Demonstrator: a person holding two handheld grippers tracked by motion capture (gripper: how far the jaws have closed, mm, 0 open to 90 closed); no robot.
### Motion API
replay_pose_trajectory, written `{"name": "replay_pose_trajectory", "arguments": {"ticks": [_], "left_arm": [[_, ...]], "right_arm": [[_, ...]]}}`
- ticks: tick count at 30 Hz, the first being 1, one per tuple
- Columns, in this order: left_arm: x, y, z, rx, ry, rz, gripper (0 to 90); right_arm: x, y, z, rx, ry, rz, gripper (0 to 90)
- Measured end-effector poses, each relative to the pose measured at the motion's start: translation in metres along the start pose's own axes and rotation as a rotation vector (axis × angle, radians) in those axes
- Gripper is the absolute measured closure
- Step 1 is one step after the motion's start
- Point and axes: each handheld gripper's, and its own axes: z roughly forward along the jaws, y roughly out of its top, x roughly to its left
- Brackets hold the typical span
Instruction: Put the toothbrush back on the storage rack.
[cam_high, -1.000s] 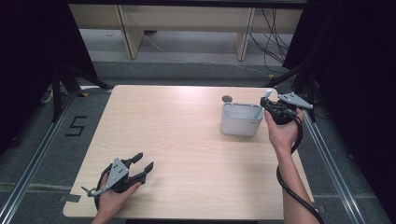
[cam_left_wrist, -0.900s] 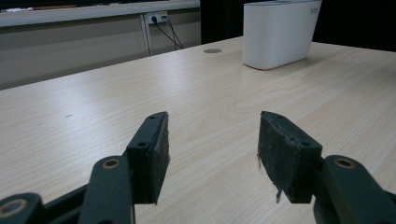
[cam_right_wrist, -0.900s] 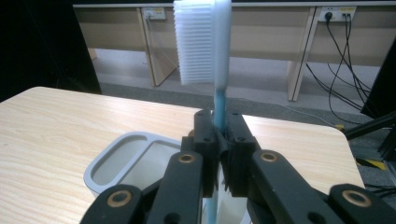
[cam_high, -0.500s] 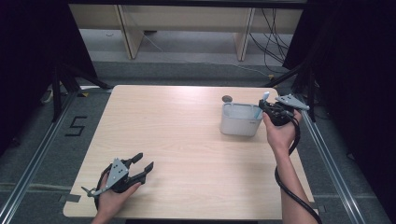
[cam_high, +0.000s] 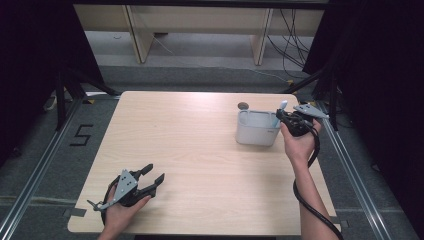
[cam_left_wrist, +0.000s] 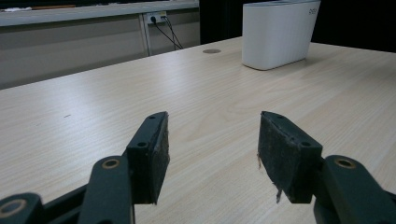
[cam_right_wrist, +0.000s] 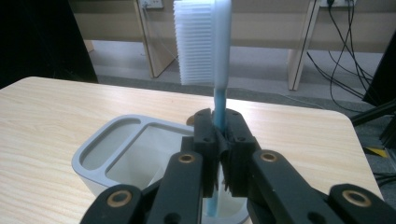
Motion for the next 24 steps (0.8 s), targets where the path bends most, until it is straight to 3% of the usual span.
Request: {"name": "replay_pose_trajectory", "arguments": {"ticks": [4, 8, 10, 12, 14, 17, 18, 19, 21, 22, 24], "left_arm": [[0.0, 0.0, 0.0, 0.0, 0.0, 0.0, 42.6], [0.0, 0.0, 0.0, 0.0, -0.001, 0.001, 42.6], [0.0, 0.0, 0.0, 0.0, -0.001, 0.001, 42.6], [0.0, 0.0, 0.0, 0.0, 0.0, 0.001, 42.6], [0.0, 0.0, 0.0, 0.001, 0.0, 0.0, 42.6], [0.0, 0.0, 0.0, 0.0, -0.001, 0.003, 42.6], [0.0, 0.0, 0.0, 0.0, -0.001, 0.002, 42.6], [0.0, 0.0, 0.0, 0.0, 0.0, 0.0, 42.6], [0.0, 0.0, 0.0, 0.0, 0.0, 0.001, 42.6], [0.0, 0.0, 0.0, 0.0, -0.001, 0.001, 42.6], [0.0, 0.0, 0.0, 0.0, -0.001, 0.002, 42.6]], "right_arm": [[-0.002, -0.001, 0.001, 0.009, -0.002, -0.024, 86.0], [-0.001, -0.004, 0.002, 0.011, -0.001, 0.0, 86.0], [-0.003, -0.005, 0.003, 0.011, -0.006, -0.02, 86.0], [0.0, -0.006, 0.002, 0.026, -0.008, 0.008, 86.0], [-0.003, -0.008, 0.004, 0.02, -0.008, -0.025, 86.0], [-0.003, -0.01, 0.004, 0.023, -0.017, -0.005, 86.0], [-0.005, -0.01, 0.005, 0.017, -0.015, -0.035, 86.0], [-0.004, -0.011, 0.004, 0.029, -0.01, 0.003, 86.0], [-0.003, -0.012, 0.005, 0.038, -0.013, 0.018, 86.0], [-0.006, -0.013, 0.006, 0.027, -0.018, -0.023, 86.0], [-0.005, -0.014, 0.006, 0.035, -0.014, -0.003, 86.0]]}}
